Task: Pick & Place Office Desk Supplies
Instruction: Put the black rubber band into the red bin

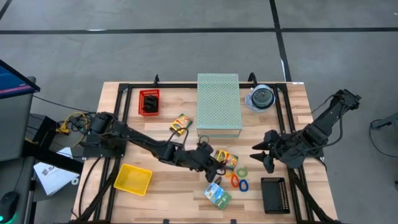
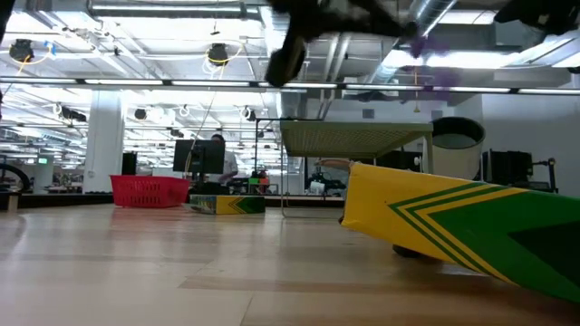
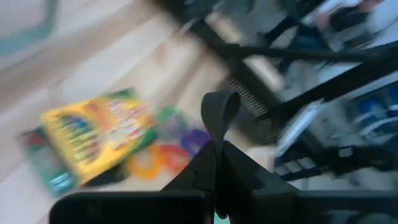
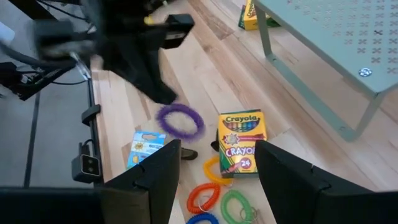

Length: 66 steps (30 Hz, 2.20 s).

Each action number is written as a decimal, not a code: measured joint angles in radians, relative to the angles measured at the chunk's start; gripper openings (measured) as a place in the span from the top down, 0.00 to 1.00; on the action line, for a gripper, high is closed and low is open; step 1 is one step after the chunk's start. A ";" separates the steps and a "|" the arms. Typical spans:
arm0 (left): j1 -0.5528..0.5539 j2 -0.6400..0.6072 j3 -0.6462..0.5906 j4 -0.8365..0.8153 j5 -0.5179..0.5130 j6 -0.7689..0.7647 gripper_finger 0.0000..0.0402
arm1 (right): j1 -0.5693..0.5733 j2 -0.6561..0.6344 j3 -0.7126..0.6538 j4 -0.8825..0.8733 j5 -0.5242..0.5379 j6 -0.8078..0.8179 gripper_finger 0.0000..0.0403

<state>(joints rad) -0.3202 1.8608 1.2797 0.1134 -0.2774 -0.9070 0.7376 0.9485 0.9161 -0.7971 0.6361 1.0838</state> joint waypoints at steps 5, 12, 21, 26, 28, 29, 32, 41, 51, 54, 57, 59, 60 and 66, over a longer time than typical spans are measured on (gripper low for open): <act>0.000 0.009 -0.008 0.012 -0.057 -0.016 0.99 | 0.000 0.000 0.000 0.016 0.000 -0.004 0.50; -0.014 0.008 -0.007 -0.069 0.026 -0.036 0.96 | 0.000 0.000 0.000 0.032 0.000 -0.010 0.50; -0.026 0.004 -0.004 -0.152 0.023 -0.052 0.91 | 0.000 0.000 0.000 0.057 0.000 -0.020 0.50; -0.026 0.004 -0.004 -0.149 0.020 -0.090 0.79 | 0.000 0.000 0.000 0.073 0.000 -0.023 0.50; -0.026 0.004 -0.004 -0.153 0.019 -0.093 0.74 | 0.000 0.000 0.000 0.079 0.000 -0.033 0.50; -0.026 0.004 -0.004 -0.151 0.019 -0.091 0.72 | 0.000 0.000 0.000 0.081 0.000 -0.035 0.50; -0.026 0.004 -0.004 -0.178 0.017 -0.092 0.69 | 0.000 0.000 0.000 0.080 0.000 -0.037 0.50; -0.029 -0.042 -0.005 -0.292 -0.145 -0.145 0.97 | 0.000 0.000 0.000 0.080 -0.001 -0.036 0.50; -0.013 -0.375 -0.003 -0.892 -0.534 -0.381 0.99 | -0.015 -0.001 0.000 0.096 0.000 -0.040 0.50; 0.024 -0.473 -0.003 -1.082 -0.562 -0.441 0.99 | -0.041 -0.001 0.000 0.121 0.000 -0.040 0.50; 0.092 -0.553 -0.003 -1.248 -0.546 -0.494 1.00 | -0.075 -0.001 0.000 0.162 -0.002 -0.055 0.50; 0.167 -0.584 -0.003 -1.350 -0.478 -0.522 1.00 | -0.100 -0.001 0.000 0.179 -0.005 -0.064 0.50; 0.215 -0.596 -0.004 -1.405 -0.429 -0.527 1.00 | -0.112 -0.001 0.000 0.188 -0.005 -0.067 0.50; 0.523 -0.614 -0.005 -1.490 -0.299 -0.271 1.00 | -0.194 -0.001 0.000 0.218 -0.008 -0.073 0.50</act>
<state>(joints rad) 0.2025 1.2469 1.2751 -1.3769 -0.5764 -1.1781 0.5435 0.9474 0.9157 -0.5796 0.6285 1.0103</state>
